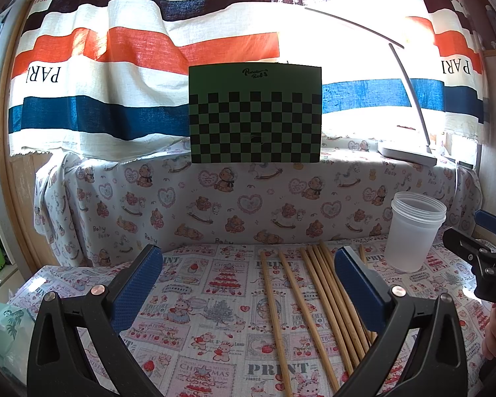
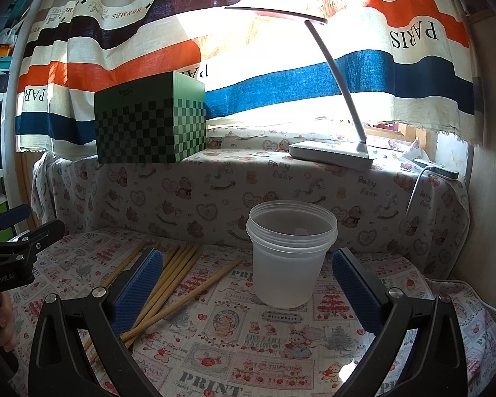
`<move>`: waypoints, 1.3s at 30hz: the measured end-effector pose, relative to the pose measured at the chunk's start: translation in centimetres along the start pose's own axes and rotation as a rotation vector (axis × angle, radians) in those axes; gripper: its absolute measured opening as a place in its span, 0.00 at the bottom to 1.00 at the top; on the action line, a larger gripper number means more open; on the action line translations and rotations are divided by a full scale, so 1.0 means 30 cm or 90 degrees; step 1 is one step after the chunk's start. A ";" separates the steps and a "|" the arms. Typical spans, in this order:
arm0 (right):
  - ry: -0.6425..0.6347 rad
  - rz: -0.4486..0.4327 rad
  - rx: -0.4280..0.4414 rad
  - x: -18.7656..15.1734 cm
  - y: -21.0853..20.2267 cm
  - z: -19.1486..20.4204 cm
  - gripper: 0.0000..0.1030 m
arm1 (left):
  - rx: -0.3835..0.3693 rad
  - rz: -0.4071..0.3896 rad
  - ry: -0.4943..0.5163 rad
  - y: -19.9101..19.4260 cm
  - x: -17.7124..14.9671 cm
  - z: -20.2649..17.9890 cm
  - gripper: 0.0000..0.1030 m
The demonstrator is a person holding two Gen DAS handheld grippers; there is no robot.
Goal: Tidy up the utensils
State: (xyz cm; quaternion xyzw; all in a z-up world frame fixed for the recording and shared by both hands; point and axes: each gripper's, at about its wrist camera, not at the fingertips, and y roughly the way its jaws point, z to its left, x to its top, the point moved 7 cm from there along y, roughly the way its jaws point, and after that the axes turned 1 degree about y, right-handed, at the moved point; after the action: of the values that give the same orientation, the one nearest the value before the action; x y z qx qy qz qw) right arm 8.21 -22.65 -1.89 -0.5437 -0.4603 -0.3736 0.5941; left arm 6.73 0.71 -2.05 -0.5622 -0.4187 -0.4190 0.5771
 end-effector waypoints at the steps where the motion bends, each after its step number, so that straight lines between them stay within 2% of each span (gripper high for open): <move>1: 0.000 0.000 0.000 0.001 0.000 0.000 1.00 | 0.000 0.000 0.000 0.000 0.000 0.000 1.00; 26: 0.011 0.014 -0.011 -0.009 0.012 -0.012 1.00 | 0.005 -0.002 -0.004 -0.006 -0.001 0.023 1.00; 34: -0.001 0.025 0.014 -0.010 0.008 -0.006 1.00 | -0.003 -0.002 -0.006 -0.006 0.001 0.019 1.00; 39: 0.011 0.050 0.036 0.000 0.000 0.003 1.00 | 0.042 0.004 -0.009 0.009 0.001 0.049 1.00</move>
State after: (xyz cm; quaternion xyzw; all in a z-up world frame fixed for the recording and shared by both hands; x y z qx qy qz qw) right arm 8.20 -22.56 -1.88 -0.5412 -0.4434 -0.3415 0.6276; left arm 6.99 2.20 -2.08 -0.5471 -0.4347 -0.3988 0.5939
